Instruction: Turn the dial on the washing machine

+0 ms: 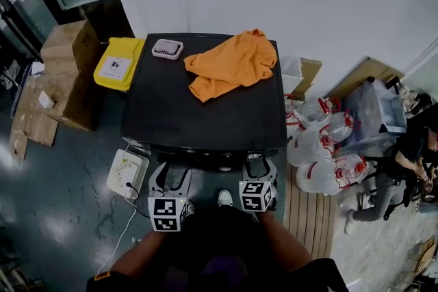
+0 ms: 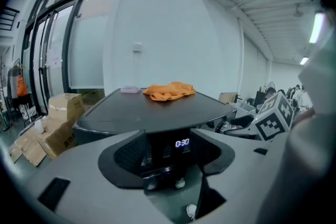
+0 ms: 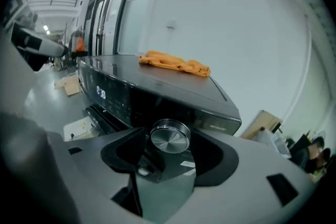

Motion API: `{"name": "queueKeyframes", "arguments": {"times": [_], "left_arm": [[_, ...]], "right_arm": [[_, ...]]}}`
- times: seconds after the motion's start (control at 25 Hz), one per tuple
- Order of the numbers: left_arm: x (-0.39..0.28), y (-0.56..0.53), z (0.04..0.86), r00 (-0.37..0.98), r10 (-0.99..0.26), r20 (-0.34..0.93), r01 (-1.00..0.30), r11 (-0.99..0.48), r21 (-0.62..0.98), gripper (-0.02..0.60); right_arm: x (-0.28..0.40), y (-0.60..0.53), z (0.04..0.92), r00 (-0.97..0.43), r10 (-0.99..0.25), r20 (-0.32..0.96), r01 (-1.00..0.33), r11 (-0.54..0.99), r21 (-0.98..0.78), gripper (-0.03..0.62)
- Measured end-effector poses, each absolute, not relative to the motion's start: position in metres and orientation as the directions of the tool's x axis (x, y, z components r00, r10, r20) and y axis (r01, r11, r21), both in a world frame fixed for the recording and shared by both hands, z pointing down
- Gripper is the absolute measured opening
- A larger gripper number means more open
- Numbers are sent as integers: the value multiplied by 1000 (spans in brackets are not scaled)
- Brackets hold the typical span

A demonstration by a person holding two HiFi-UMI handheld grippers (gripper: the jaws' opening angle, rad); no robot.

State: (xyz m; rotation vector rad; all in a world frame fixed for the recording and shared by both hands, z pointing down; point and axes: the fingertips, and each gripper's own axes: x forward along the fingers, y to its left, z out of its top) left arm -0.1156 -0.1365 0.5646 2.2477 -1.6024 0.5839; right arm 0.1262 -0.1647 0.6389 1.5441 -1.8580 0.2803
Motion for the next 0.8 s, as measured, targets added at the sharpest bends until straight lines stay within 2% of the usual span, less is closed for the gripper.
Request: {"name": "queueKeyframes", "arguments": {"times": [0.2, 0.44, 0.56, 0.8], "left_arm": [[-117, -135, 563, 285, -820, 496, -947, -322, 11, 270], [-124, -133, 562, 278, -825, 492, -948, -317, 3, 270], [-124, -133, 561, 281, -826, 489, -948, -318, 7, 270], [-120, -133, 560, 304, -818, 488, -944, -327, 39, 270]], "right_arm": [[126, -167, 646, 3, -773, 634, -899, 275, 341, 281], [129, -168, 649, -3, -761, 649, -920, 256, 296, 252], [133, -168, 650, -64, -752, 656, -960, 227, 166, 250], [144, -168, 655, -271, -736, 620, -958, 144, -248, 251]]}}
